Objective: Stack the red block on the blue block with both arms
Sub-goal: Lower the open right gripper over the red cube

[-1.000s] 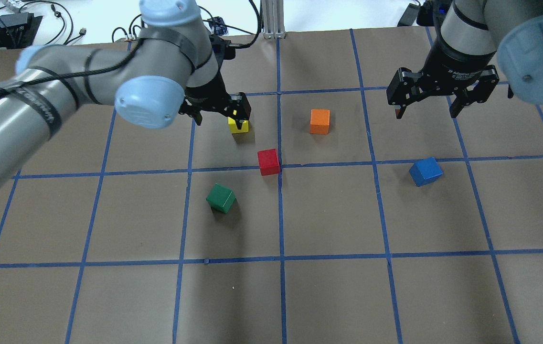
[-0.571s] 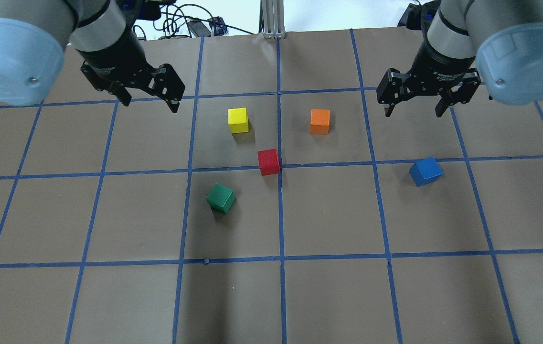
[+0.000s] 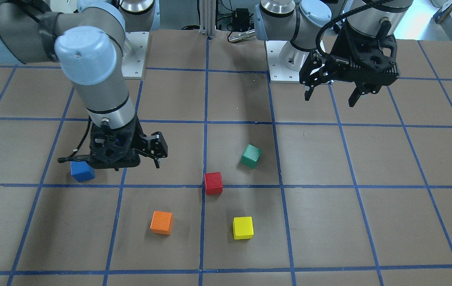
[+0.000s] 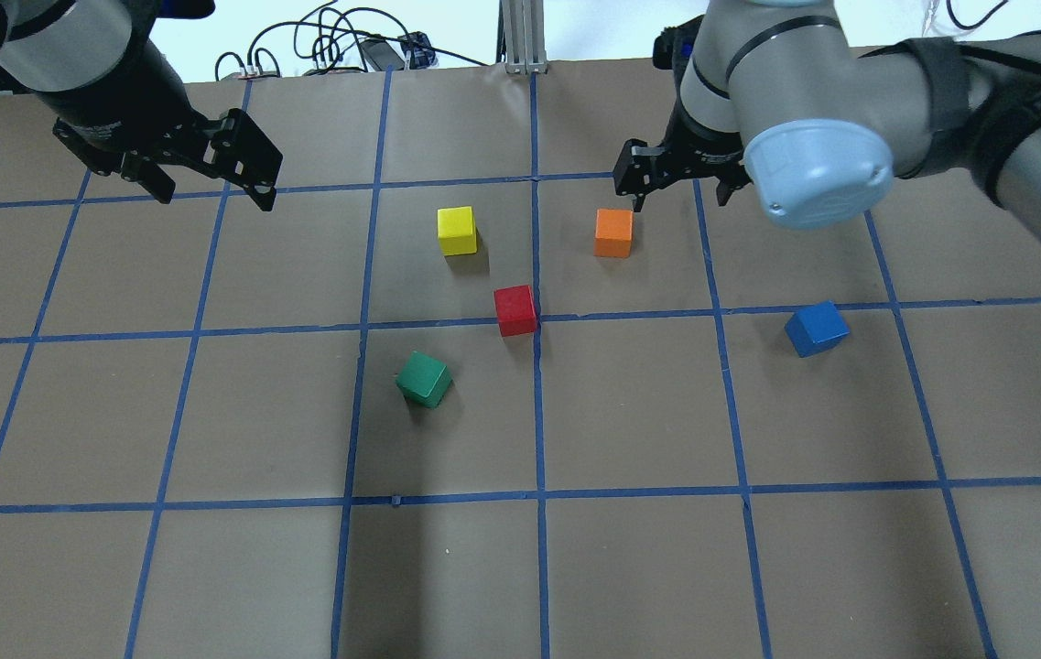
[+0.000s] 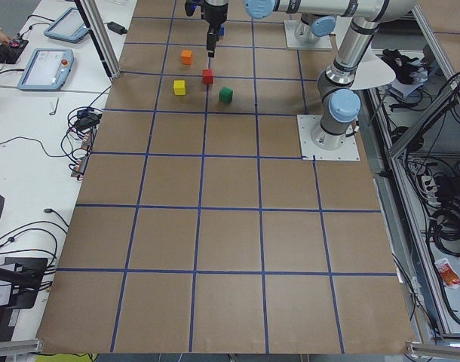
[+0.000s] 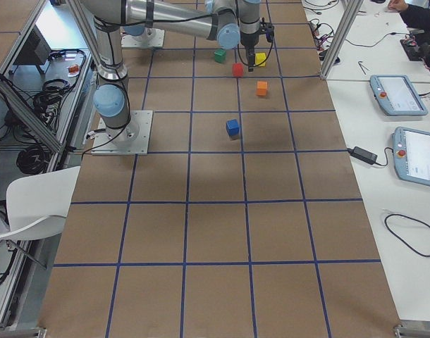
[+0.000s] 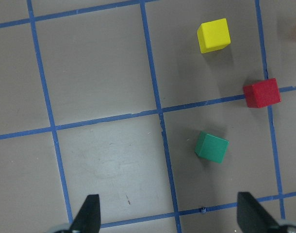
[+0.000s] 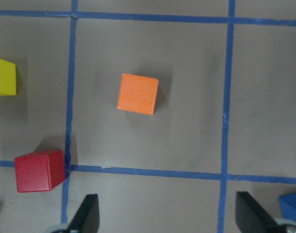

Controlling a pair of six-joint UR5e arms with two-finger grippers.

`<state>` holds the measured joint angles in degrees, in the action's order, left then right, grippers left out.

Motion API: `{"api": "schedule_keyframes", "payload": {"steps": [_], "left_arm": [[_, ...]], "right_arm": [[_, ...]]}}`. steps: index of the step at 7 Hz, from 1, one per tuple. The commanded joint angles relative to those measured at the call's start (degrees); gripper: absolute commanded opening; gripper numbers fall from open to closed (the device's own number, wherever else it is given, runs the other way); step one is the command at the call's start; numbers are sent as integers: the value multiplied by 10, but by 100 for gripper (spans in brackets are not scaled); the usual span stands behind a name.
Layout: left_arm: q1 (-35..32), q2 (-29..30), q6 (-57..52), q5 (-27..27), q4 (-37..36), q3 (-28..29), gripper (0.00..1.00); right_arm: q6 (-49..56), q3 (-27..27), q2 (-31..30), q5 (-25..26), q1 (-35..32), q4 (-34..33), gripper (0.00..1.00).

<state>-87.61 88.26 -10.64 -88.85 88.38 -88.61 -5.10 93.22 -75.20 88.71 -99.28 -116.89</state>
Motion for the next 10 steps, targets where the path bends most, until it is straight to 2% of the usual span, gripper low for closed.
{"api": "schedule_keyframes", "payload": {"steps": [1, 2, 6, 10], "left_arm": [[0, -3, 0, 0, 2, -2, 100], [0, 0, 2, -1, 1, -1, 100], [-1, 3, 6, 3, 0, 1, 100], [-2, -1, 6, 5, 0, -4, 100]], "right_arm": [[-72, -26, 63, 0, -66, -28, 100], [-123, -27, 86, 0, -88, -34, 100], [-148, -38, 144, -4, -125, -61, 100], [-160, -37, 170, -12, -135, -75, 100]]}}
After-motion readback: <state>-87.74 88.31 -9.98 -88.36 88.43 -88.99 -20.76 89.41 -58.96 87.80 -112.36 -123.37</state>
